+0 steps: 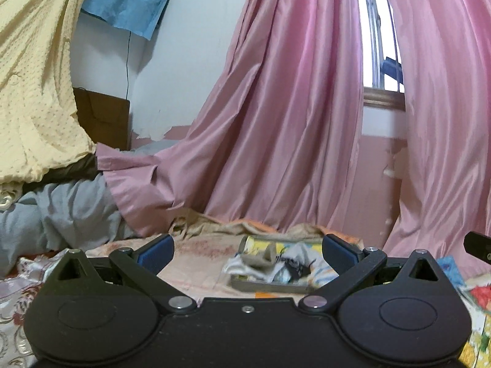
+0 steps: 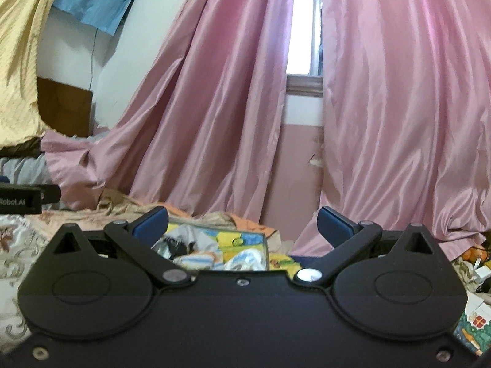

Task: Organize soft objects
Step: 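Raise both open grippers up away from the tray, then move both open grippers back over the pile toward the orange rubber band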

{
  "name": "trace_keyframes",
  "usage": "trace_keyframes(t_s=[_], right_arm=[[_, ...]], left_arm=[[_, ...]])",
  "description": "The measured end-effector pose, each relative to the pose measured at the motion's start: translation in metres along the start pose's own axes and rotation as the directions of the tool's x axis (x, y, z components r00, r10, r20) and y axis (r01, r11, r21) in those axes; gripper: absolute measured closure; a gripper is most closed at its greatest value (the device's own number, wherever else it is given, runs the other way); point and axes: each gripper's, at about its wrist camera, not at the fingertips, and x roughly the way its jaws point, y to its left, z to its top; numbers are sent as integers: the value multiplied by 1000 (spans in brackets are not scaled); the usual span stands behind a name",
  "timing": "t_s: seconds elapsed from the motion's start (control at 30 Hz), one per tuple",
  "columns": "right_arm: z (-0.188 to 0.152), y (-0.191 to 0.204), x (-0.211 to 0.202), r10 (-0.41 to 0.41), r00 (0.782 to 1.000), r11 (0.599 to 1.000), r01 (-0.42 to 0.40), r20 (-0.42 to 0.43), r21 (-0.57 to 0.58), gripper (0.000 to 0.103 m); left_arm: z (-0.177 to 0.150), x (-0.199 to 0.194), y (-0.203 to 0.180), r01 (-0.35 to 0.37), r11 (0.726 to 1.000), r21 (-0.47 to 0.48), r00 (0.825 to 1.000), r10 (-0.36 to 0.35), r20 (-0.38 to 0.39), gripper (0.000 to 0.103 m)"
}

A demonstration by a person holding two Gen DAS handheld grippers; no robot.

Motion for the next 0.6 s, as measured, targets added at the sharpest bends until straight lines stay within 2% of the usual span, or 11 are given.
trace_keyframes(t_s=[0.23,0.6], right_arm=[[-24,10,1,26,999,1000,-27,-45,-16,0],[-55,29,0,4,995,999,-9,-104,-41,0]], left_arm=[[-15,-18,3,-16,999,35,996,19,-85,1],[-33,-36,-7,6,995,99,983,12,-181,1]])
